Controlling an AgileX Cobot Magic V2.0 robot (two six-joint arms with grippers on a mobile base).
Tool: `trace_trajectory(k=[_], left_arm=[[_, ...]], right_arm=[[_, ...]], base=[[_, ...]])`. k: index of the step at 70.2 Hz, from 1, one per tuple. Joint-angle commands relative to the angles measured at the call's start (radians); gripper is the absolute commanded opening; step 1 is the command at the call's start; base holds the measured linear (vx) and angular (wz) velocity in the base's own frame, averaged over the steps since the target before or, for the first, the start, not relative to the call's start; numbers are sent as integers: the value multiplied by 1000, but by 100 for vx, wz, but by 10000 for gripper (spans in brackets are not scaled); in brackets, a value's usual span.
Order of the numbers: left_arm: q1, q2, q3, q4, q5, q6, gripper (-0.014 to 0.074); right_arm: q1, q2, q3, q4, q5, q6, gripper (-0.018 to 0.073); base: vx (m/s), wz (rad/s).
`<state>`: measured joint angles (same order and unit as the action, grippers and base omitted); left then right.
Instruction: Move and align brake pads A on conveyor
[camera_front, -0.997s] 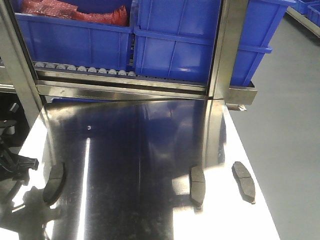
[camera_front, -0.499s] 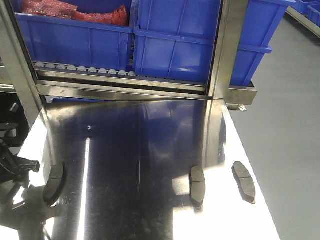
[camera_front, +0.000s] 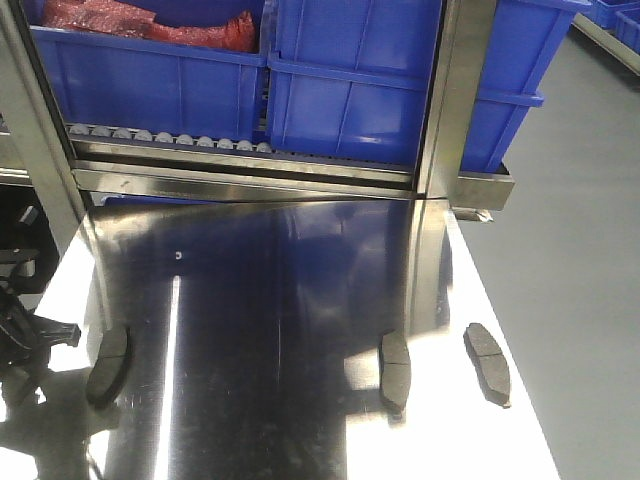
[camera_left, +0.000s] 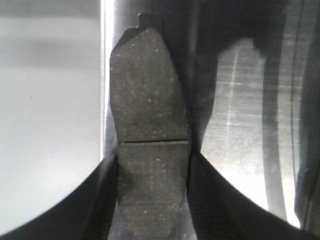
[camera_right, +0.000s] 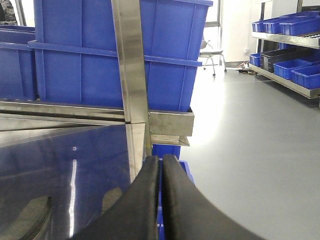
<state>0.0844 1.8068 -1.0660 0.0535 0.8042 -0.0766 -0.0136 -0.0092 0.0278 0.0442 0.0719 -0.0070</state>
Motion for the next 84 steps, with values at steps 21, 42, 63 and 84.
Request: trace_trajectory(k=[21, 42, 63, 84], left_arm=[[1, -38, -24, 0, -14, -4, 190], [1, -163, -8, 0, -28, 14, 191], [1, -406, 198, 0, -104, 42, 191], [0, -672, 377, -1, -194, 47, 192]], right_arm=[[0, -10, 5, -1, -72, -6, -3], [0, -10, 5, -1, -72, -6, -3], [0, -10, 5, -1, -72, -6, -3], [0, -10, 5, -1, -72, -6, -3]], base=[[0, 0], [0, 0], [0, 0], [0, 0]])
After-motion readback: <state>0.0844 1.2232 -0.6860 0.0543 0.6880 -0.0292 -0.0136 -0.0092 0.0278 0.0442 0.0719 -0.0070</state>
